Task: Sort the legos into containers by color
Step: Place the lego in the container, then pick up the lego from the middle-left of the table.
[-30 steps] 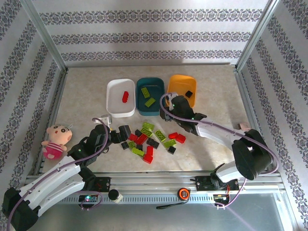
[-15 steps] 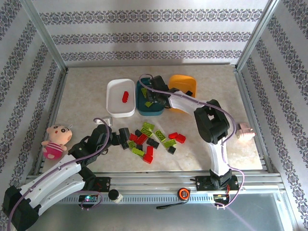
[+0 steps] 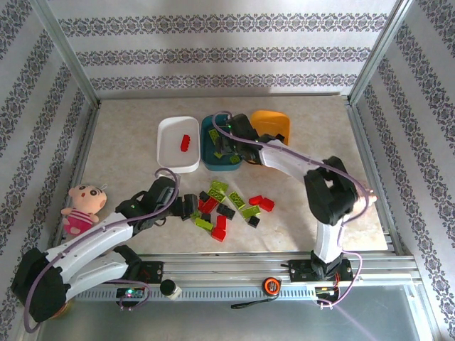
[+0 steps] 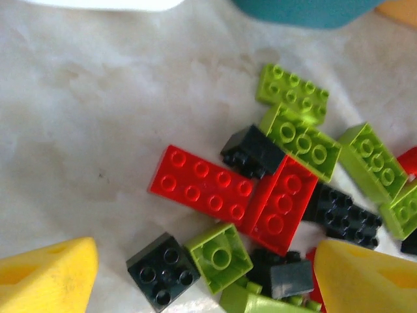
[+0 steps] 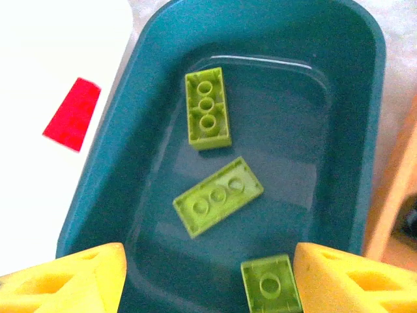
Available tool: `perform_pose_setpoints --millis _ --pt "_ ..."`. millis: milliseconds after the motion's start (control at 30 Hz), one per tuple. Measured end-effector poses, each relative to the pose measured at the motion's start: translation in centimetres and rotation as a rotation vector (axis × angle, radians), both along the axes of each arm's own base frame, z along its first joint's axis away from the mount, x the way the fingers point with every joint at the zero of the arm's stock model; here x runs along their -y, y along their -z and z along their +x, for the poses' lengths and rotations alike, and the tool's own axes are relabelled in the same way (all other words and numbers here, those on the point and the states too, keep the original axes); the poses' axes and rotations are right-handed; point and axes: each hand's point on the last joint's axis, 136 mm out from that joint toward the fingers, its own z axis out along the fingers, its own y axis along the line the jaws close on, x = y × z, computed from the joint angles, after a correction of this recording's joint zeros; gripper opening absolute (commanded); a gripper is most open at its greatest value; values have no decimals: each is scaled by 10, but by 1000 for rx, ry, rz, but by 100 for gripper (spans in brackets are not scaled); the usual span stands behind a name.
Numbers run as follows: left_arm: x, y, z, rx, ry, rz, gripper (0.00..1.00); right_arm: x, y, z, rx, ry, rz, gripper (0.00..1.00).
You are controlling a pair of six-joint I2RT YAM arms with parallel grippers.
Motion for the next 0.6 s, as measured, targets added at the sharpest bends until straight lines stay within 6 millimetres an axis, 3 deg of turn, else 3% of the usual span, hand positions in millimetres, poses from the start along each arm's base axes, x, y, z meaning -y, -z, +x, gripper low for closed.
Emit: perform_pose_setpoints --millis 100,333,600 --pt "5 6 -12 -28 47 26 79 7 -4 -18 10 -7 18 69" --pt "-5 26 -28 -103 57 108 77 25 20 -44 -34 9 8 70" --pt "-12 60 -35 -232 67 211 71 26 13 -45 -14 14 24 70"
